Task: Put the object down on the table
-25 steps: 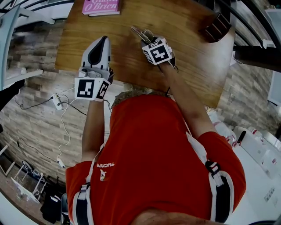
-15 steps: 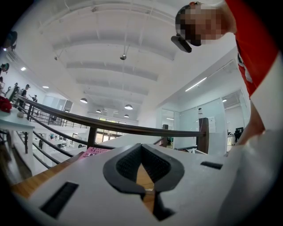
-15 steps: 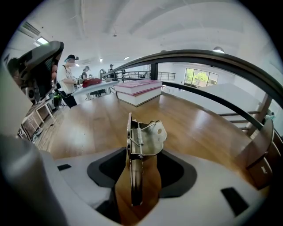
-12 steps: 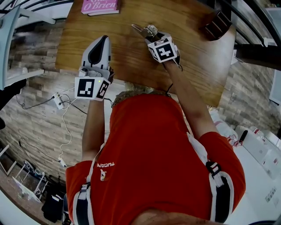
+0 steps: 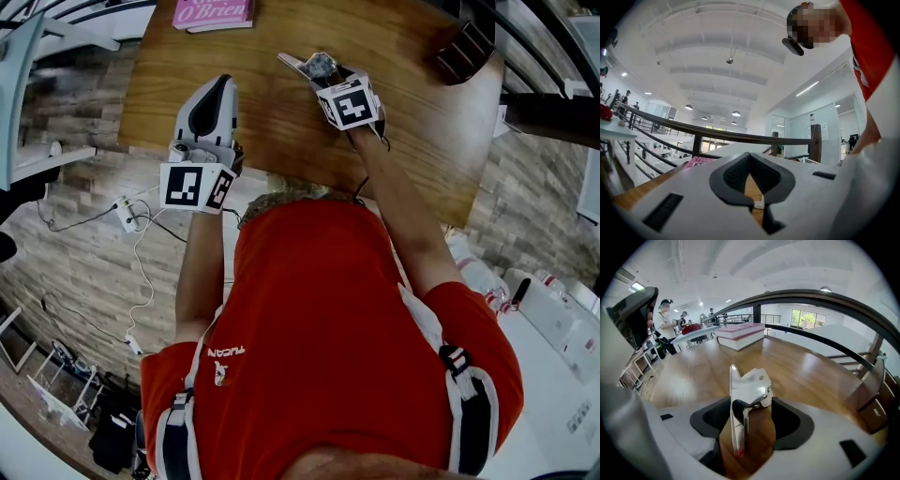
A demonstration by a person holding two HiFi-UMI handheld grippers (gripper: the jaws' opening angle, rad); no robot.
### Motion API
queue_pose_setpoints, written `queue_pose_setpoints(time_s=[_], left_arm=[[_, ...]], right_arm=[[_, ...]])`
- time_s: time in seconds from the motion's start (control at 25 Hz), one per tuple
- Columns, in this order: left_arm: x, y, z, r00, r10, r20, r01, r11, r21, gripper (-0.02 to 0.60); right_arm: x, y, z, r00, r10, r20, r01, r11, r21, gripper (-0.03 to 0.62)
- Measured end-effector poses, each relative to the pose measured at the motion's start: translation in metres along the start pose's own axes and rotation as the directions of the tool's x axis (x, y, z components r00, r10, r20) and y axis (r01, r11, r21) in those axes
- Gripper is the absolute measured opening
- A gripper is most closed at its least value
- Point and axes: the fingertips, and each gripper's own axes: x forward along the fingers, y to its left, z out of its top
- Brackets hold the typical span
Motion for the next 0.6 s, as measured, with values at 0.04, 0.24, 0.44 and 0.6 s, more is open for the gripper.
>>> queue_pose_setpoints(time_s=[0.04,0.24,0.44,0.6], left_arm=[[0.000,-0.001,0.000,1.000,-0.002,0.000,0.002,1.000,0.000,0.009],[0.002,-0.004,0.001,1.000,-0.009,0.003,0.009,1.000,0.002,0.009],[0.003,-0.010,0.008,1.000,-0.022,0.016,0.022,1.000,0.009,0.009],[0.006,-0.019,0.016,0.999,-0.038,0.028,0.037,0.999,0.016,0.009]], right_arm=[[-0.001,0.000,-0.001,1.000,0.000,-0.002,0.000,1.000,0.001,0.273],[-0.012,-0.005,0.005,0.999,-0.005,0.044,0.005,1.000,0.012,0.273],[-0.053,-0.001,0.037,0.972,0.025,0.234,-0.023,1.000,-0.014,0.272],[-0.101,0.010,0.071,0.911,0.082,0.404,-0.064,0.996,-0.058,0.262]])
